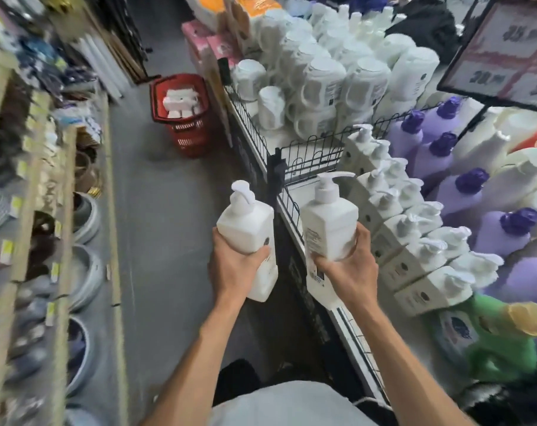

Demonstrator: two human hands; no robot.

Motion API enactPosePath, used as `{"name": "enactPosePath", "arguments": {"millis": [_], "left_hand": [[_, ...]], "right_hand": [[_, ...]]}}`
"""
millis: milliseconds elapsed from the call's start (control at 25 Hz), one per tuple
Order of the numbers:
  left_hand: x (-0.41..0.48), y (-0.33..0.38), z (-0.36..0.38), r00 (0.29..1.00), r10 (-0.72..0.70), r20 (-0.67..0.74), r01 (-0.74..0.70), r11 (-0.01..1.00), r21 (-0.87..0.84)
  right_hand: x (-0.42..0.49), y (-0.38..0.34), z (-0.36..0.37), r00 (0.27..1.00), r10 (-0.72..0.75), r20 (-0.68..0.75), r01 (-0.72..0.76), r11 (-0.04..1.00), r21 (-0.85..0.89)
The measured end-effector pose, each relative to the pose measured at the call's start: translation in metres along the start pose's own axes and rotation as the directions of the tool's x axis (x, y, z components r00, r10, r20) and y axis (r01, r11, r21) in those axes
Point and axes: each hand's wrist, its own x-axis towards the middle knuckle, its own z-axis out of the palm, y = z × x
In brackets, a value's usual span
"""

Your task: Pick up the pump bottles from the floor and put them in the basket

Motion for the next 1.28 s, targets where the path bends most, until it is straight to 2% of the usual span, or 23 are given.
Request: {"name": "enactPosePath", "arguments": {"millis": [120, 400, 880, 1080, 1280], "left_hand": [[0.022, -0.004, -0.013, 0.996, -0.048, -0.078, 0.047, 0.999, -0.008], [0.098, -0.023, -0.052, 0.983, -0.084, -0.165, 0.080, 0.996, -0.026], [0.257, -0.035, -0.125, 0.971, -0.149, -0.185, 0.136, 0.987, -0.081], [0.334, -0.033, -0.137, 0.951, -0.224, -0.215, 0.201, 0.972, -0.122], [0.411, -0.019, -0.140, 0.939, -0.240, -0.246, 0.210, 0.967, -0.141]], "right_hand": [[0.022, -0.011, 0.022, 0.999, 0.018, 0.038, -0.018, 1.000, 0.016], [0.063, -0.049, 0.090, 0.996, 0.063, 0.071, -0.067, 0.996, 0.055], [0.130, -0.141, 0.225, 0.984, 0.023, 0.179, -0.027, 0.999, 0.021], [0.193, -0.179, 0.282, 0.978, 0.040, 0.204, -0.040, 0.999, -0.001], [0.268, -0.217, 0.333, 0.970, 0.032, 0.243, -0.031, 0.999, -0.006]]}}
